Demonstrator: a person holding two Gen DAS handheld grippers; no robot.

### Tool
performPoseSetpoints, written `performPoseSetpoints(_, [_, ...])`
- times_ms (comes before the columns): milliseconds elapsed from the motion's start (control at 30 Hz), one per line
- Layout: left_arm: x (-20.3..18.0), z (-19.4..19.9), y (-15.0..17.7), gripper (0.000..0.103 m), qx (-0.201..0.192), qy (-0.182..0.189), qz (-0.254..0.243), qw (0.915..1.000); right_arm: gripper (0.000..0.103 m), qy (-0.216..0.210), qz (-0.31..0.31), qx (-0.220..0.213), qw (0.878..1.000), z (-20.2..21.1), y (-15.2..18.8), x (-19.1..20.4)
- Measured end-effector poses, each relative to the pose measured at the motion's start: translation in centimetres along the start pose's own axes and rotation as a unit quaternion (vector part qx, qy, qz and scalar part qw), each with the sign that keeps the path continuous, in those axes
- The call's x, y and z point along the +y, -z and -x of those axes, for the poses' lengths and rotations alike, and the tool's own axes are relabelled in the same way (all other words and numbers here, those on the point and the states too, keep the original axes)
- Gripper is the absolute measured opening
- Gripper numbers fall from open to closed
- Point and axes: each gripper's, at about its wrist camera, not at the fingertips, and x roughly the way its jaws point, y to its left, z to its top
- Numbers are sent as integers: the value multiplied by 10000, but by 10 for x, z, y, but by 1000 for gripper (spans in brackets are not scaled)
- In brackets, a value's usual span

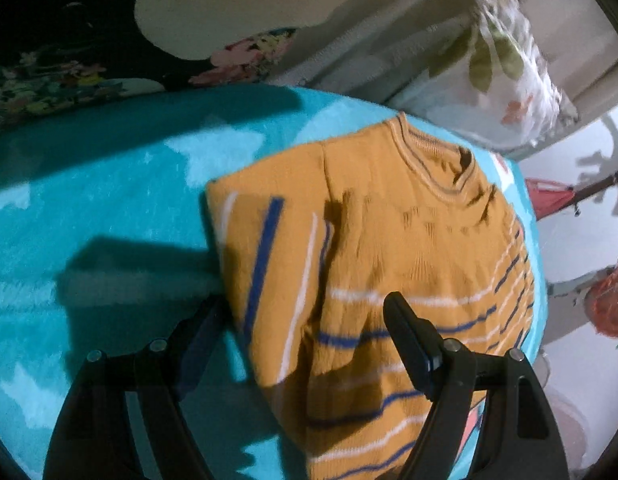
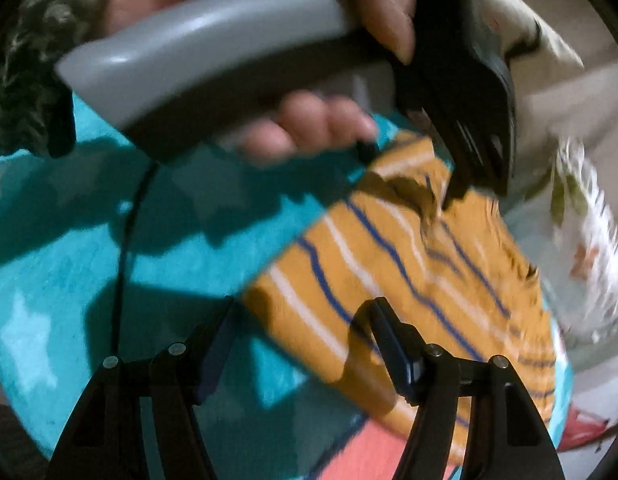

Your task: Fold small clothes

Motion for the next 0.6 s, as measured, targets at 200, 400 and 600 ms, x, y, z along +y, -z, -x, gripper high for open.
performPoseSetpoints(200, [-2, -1, -4, 47, -17, -312, 45, 9995, 37, -158, -20, -66, 9999, -9, -16, 4])
performPoseSetpoints(400, [-6, 13, 1, 20, -202, -282, 367, 9987, 9, -525, -521, -61, 9972, -1, -23, -20])
performPoseSetpoints(600, [-28, 32, 2, 17, -403, -505, 712, 9954, 9, -808, -985, -454, 9908, 27, -13, -64])
